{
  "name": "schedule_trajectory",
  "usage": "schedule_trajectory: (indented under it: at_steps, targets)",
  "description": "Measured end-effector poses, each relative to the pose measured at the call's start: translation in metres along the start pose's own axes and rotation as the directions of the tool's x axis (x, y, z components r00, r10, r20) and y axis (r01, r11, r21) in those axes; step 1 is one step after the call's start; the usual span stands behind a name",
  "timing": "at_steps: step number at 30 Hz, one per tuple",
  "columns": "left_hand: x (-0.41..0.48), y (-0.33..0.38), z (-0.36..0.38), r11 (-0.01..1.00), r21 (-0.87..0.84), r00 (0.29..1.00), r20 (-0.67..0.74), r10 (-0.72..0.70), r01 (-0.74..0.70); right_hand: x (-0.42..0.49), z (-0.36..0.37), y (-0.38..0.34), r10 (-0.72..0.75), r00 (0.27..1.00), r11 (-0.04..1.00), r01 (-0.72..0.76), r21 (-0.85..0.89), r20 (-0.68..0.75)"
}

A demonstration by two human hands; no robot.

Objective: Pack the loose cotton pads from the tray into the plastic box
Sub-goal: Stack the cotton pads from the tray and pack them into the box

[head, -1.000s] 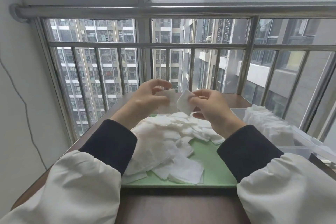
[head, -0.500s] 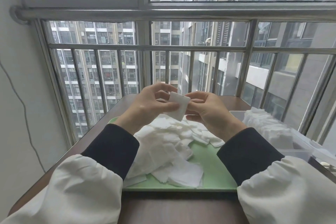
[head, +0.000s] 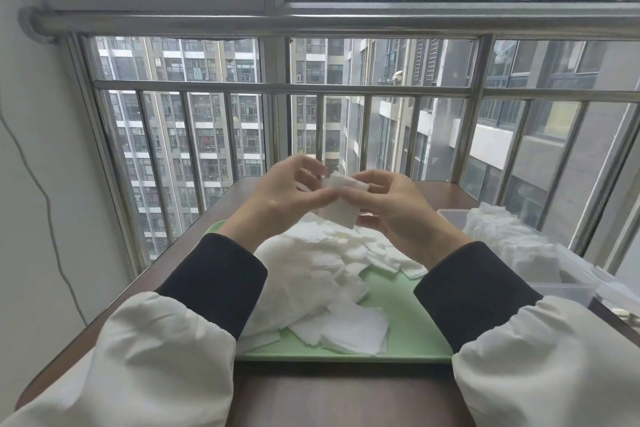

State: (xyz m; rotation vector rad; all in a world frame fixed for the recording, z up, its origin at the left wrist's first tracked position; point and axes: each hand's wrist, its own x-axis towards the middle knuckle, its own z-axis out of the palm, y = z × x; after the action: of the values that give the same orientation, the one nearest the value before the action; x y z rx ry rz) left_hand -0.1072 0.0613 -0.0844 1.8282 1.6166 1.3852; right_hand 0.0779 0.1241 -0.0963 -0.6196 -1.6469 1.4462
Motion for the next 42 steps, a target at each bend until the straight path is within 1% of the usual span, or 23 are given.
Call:
schedule_trajectory:
  at_steps: [2, 4, 7, 10, 14, 19, 23, 25, 28, 31, 34, 36, 39, 42]
  targets:
    - [0.002, -0.007, -0.006, 0.971, 0.241, 1.000, -0.003, -0.005, 0.005, 0.002, -0.003, 0.001, 0.006, 0.993, 1.000, -0.008, -0.022, -0.116]
    - [0.002, -0.015, -0.011, 0.905, 0.426, 0.995, 0.080, -0.053, 0.014, 0.004, -0.007, 0.000, 0.025, 0.978, 0.999, -0.031, -0.027, -0.207]
    - [0.000, -0.021, -0.009, 0.830, 0.557, 0.961, 0.225, -0.163, 0.011, 0.006, -0.008, 0.001, 0.039, 0.971, 0.998, -0.050, -0.043, -0.236]
    - [0.000, -0.023, -0.007, 0.805, 0.593, 0.938, 0.273, -0.216, 0.013, 0.005, -0.006, 0.002, 0.035, 0.977, 0.996, -0.052, -0.077, -0.210]
    - [0.001, -0.025, -0.007, 0.822, 0.569, 0.943, 0.263, -0.205, 0.020, 0.004, -0.005, 0.002, 0.037, 0.979, 0.996, -0.053, -0.071, -0.200]
    - [0.003, -0.024, -0.008, 0.875, 0.481, 0.963, 0.207, -0.174, 0.055, 0.005, -0.005, 0.003, 0.053, 0.974, 0.996, -0.069, -0.065, -0.222]
    - [0.004, -0.018, -0.009, 0.926, 0.376, 0.988, 0.123, -0.094, 0.042, 0.006, -0.007, 0.004, 0.077, 0.962, 0.994, -0.096, -0.060, -0.260]
    - [0.004, -0.013, -0.008, 0.961, 0.278, 0.994, 0.099, -0.040, 0.011, 0.006, -0.008, 0.004, 0.093, 0.958, 0.991, -0.116, -0.070, -0.273]
    - [0.002, -0.004, -0.005, 0.999, 0.053, 0.993, 0.116, -0.009, 0.003, 0.006, -0.008, 0.005, 0.099, 0.958, 0.989, -0.125, -0.083, -0.270]
    - [0.000, 0.001, -0.004, 0.998, -0.055, 0.989, 0.142, 0.044, -0.037, 0.004, -0.005, 0.004, 0.096, 0.975, 0.993, -0.109, -0.054, -0.199]
    - [0.000, 0.001, -0.003, 0.992, -0.094, 0.986, 0.138, 0.092, -0.080, 0.000, 0.000, 0.002, 0.089, 0.991, 0.995, -0.093, -0.035, -0.099]
    - [0.000, 0.001, -0.002, 0.992, -0.098, 0.987, 0.130, 0.096, -0.083, -0.001, 0.001, 0.002, 0.082, 0.995, 0.996, -0.084, -0.035, -0.063]
    - [-0.001, 0.001, 0.000, 0.991, -0.099, 0.988, 0.117, 0.098, -0.087, -0.002, 0.002, 0.001, 0.069, 0.996, 0.997, -0.071, -0.039, -0.051]
    - [-0.002, 0.002, 0.002, 0.993, -0.061, 0.990, 0.094, 0.104, -0.099, -0.002, 0.004, 0.000, 0.069, 0.996, 0.998, -0.070, -0.005, -0.053]
